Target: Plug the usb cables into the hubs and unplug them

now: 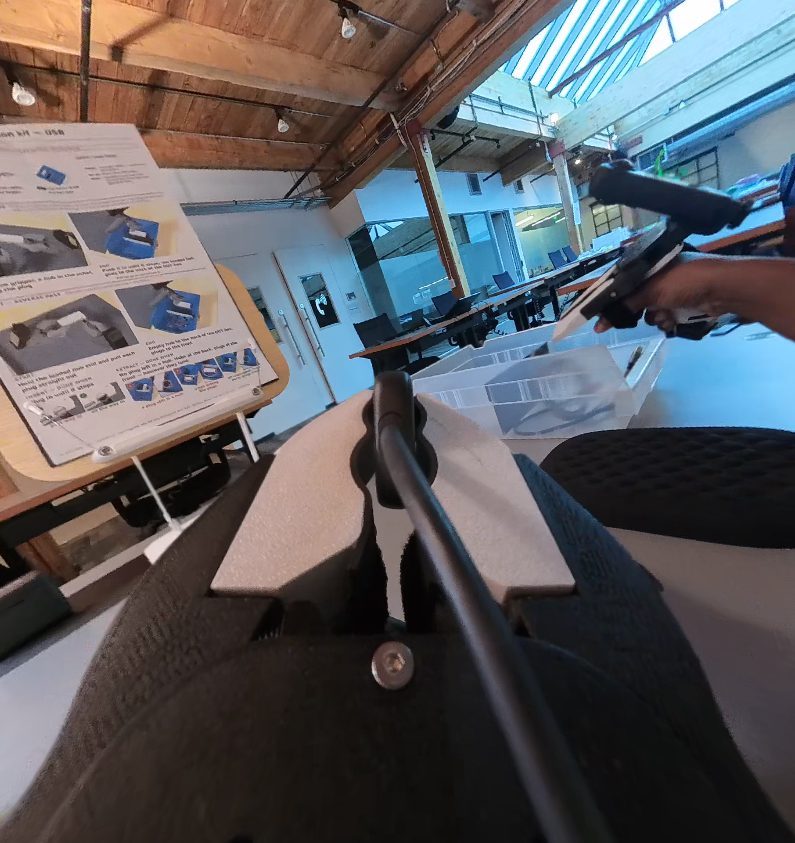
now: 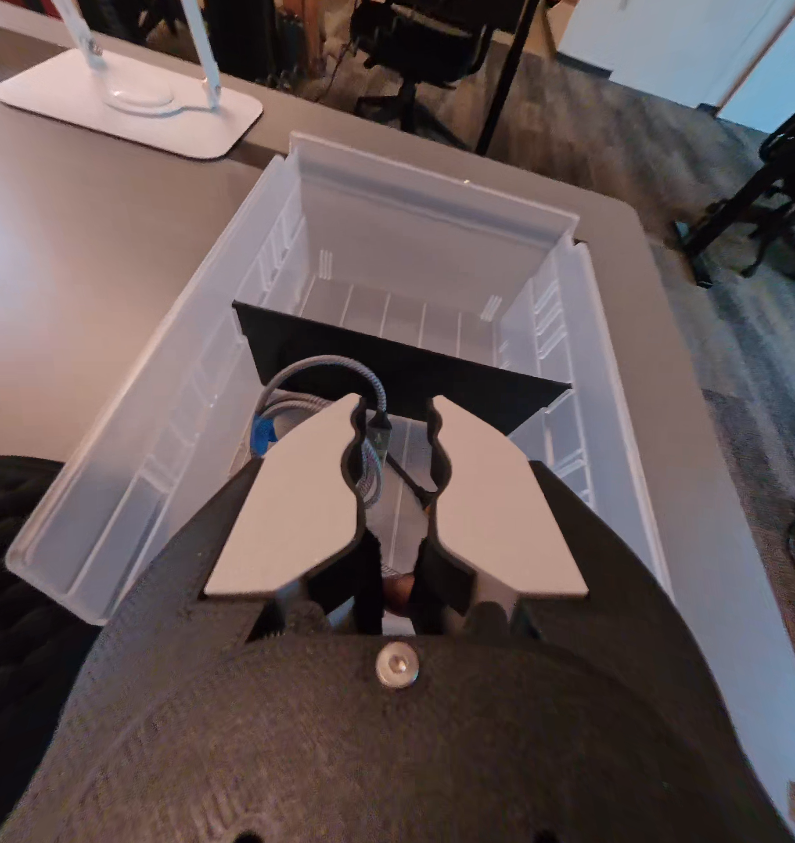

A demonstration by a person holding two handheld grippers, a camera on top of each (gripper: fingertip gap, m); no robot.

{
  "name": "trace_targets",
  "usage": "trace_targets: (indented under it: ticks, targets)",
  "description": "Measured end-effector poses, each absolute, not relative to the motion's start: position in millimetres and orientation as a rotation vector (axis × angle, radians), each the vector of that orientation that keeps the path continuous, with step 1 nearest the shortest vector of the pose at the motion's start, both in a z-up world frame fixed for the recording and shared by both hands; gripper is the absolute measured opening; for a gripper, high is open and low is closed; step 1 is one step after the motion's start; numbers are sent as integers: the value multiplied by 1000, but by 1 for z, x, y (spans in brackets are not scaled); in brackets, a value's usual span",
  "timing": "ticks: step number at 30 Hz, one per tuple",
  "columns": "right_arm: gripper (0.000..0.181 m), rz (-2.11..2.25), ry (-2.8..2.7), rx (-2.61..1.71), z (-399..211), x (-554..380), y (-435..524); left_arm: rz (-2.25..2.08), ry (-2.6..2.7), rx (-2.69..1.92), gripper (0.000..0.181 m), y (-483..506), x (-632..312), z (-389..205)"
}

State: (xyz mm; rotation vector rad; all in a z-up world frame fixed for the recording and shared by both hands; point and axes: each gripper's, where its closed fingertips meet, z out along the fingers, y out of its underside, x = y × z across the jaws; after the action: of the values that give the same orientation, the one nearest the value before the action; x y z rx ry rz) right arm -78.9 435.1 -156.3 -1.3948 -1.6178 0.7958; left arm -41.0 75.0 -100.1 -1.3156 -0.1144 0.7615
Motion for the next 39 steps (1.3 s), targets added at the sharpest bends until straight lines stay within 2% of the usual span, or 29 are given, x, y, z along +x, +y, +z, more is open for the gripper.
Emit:
trace_targets:
  ticks: [4, 6, 10, 13, 16, 23, 27, 31, 35, 39]
  targets:
    - [38, 688, -1621, -1388, -146, -69, 435, 660, -175, -1283, 12, 71, -44, -97]
    - [41, 815, -1648, -1322, -131, -69, 405, 593, -207, -1260, 12, 69, -45, -96]
    - [39, 1375, -1753, -836, -82, -59, 279, 400, -277, -1224, 12, 67, -48, -96]
    - [47, 1536, -2035, -436, -91, -33, 189, 234, -275, -1176, 12, 67, -42, -92]
    - [56, 1518, -2235, -175, -112, -19, 138, 131, -223, -1148, 13, 68, -31, -87]
    - [40, 1827, -2289, -49, -116, -12, 105, 45, -66, -1155, 13, 75, -5, -83]
    - [13, 2076, -2219, 37, -111, 6, 97, 6, -8, -1137, 12, 75, 6, -81]
    - [12, 2130, -2114, 81, -98, 14, 103, 6, 36, -1116, 15, 77, 13, -78]
    - [12, 2184, -1809, 110, -48, 22, 138, 50, -28, -1116, 32, 76, 2, -79]
    - [13, 1914, -1798, 132, -23, 29, 166, 140, -135, -1327, 38, 95, -17, -106]
